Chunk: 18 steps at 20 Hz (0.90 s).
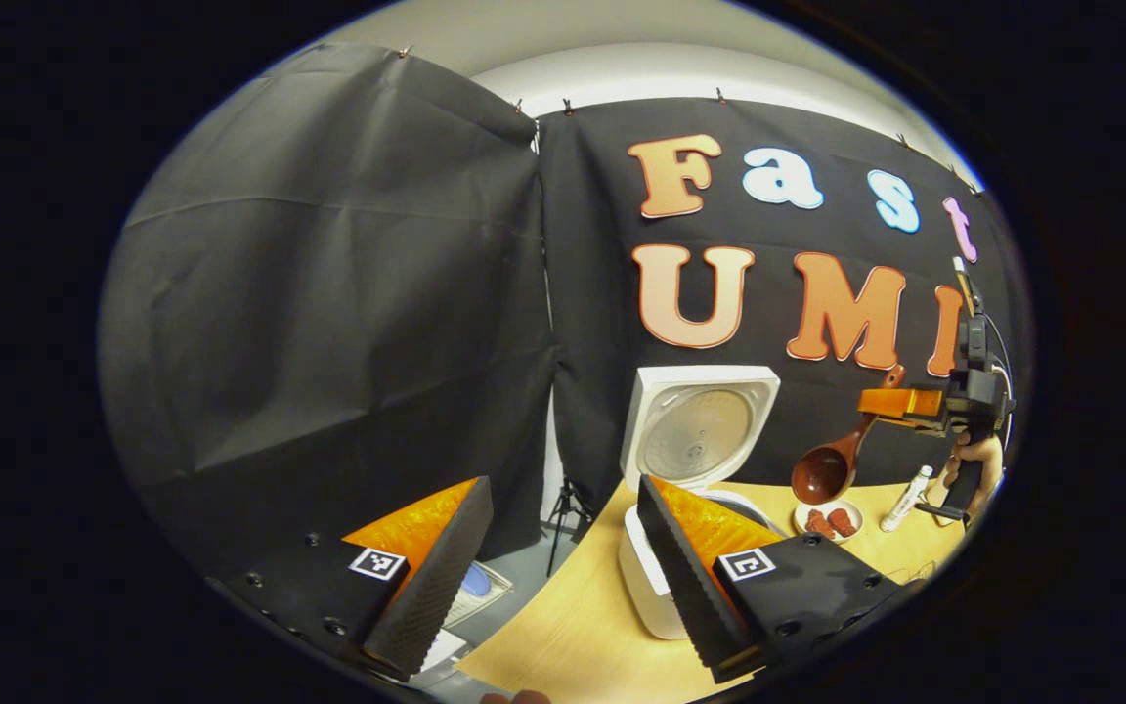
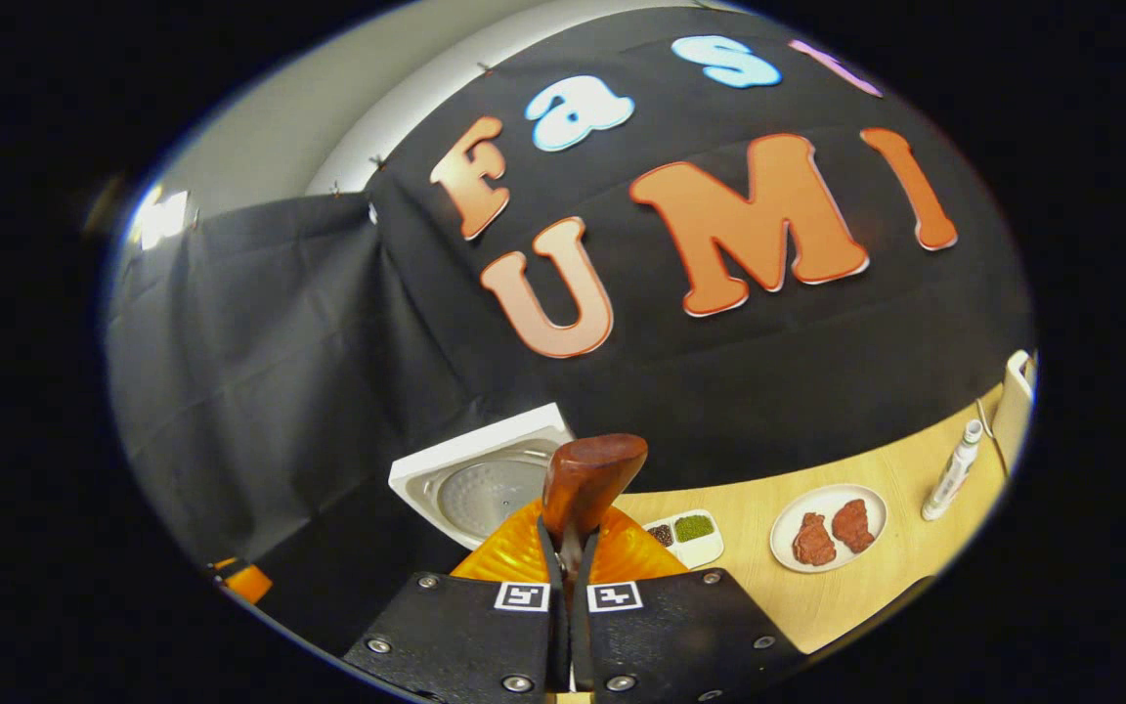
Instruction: Close the left gripper, press the button to open the rice cooker; take a wooden spoon from the chopstick holder with the right hand, scoop a spoonful of rice and pour it into the rice cooker, then put the wooden spoon back into the chopstick holder.
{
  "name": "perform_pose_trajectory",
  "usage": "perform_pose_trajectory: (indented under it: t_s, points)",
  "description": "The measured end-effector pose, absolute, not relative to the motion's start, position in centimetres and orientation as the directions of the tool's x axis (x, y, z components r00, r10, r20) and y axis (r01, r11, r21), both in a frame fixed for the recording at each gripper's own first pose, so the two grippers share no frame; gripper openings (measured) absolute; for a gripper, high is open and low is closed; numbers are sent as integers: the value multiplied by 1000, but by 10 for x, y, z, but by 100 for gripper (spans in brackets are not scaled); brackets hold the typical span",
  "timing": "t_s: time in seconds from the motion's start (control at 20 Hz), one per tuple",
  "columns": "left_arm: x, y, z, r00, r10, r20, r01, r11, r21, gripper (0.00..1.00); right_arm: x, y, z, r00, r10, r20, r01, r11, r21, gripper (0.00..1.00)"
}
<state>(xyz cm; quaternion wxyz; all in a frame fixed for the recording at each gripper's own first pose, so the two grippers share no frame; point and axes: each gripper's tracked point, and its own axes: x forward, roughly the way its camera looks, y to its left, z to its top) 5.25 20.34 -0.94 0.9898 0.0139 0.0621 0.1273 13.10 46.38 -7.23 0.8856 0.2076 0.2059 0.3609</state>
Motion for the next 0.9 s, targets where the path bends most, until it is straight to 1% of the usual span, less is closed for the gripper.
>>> perform_pose_trajectory:
  t_s: [0.1, 0.3, 0.45, 0.7, 0.9]
  points:
    - [56, 190, -4, 967, 232, -108, -229, 973, 39, 100, 135, 424, -69, 684, 701, -205, -508, 658, 555, 0]
    - [63, 163, 6, 978, 190, -82, -190, 982, 12, 100, 140, 324, -75, 769, 600, -221, -417, 732, 538, 0]
    - [64, 145, 8, 983, 167, -81, -166, 986, 15, 100, 138, 257, -89, 814, 526, -247, -339, 774, 534, 0]
    - [68, 114, 15, 989, 133, -69, -133, 991, 6, 100, 120, 146, -130, 863, 391, -319, -187, 836, 516, 0]
    - [68, 88, 19, 994, 95, -59, -94, 996, 12, 100, 97, 78, -167, 878, 294, -379, -65, 856, 513, 0]
